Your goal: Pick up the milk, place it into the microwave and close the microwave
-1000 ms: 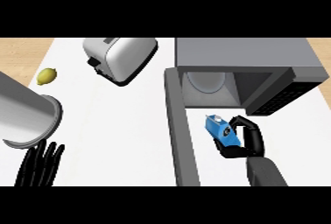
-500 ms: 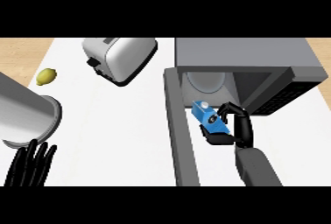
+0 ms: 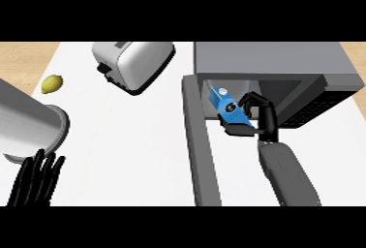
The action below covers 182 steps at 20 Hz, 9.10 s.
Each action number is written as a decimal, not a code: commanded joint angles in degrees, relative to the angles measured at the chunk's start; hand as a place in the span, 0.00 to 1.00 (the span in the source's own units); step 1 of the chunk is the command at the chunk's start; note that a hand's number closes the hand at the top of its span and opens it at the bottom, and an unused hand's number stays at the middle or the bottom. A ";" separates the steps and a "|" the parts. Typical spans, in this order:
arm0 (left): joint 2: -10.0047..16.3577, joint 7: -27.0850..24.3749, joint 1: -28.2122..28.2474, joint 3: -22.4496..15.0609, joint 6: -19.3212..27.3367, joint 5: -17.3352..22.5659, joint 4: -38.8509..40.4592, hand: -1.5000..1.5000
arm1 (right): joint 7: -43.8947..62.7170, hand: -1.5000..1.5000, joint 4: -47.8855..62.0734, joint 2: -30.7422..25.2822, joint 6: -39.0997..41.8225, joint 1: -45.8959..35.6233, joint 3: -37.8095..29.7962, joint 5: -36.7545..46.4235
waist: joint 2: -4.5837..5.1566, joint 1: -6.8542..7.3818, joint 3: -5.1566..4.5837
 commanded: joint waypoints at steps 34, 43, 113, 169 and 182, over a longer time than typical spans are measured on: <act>2.44 2.38 -5.17 0.16 -1.32 -7.60 3.21 0.00 | 9.57 0.00 42.04 -12.25 -23.74 -33.07 -1.67 15.45 | 2.82 6.64 0.26; 0.43 0.22 -6.47 -1.04 -1.52 -7.50 3.88 0.00 | 2.46 0.00 39.68 -9.83 -14.40 -30.50 -5.27 11.59 | 2.78 5.84 0.32; -11.89 6.78 -34.15 -39.04 10.19 -30.50 38.40 1.00 | 4.59 0.00 -47.57 -7.51 43.01 45.55 -7.48 -22.64 | -0.03 -2.17 -0.11; -11.95 -9.15 -79.19 -45.78 47.47 19.53 61.37 0.00 | 20.59 0.00 -60.94 -22.62 53.60 33.59 -9.09 -45.32 | 5.23 -21.51 -0.21; -11.95 -13.35 -79.94 -46.75 48.32 24.22 63.22 0.00 | 23.35 0.00 -60.07 -25.05 52.80 31.46 -10.39 -49.19 | 5.39 -22.55 -0.26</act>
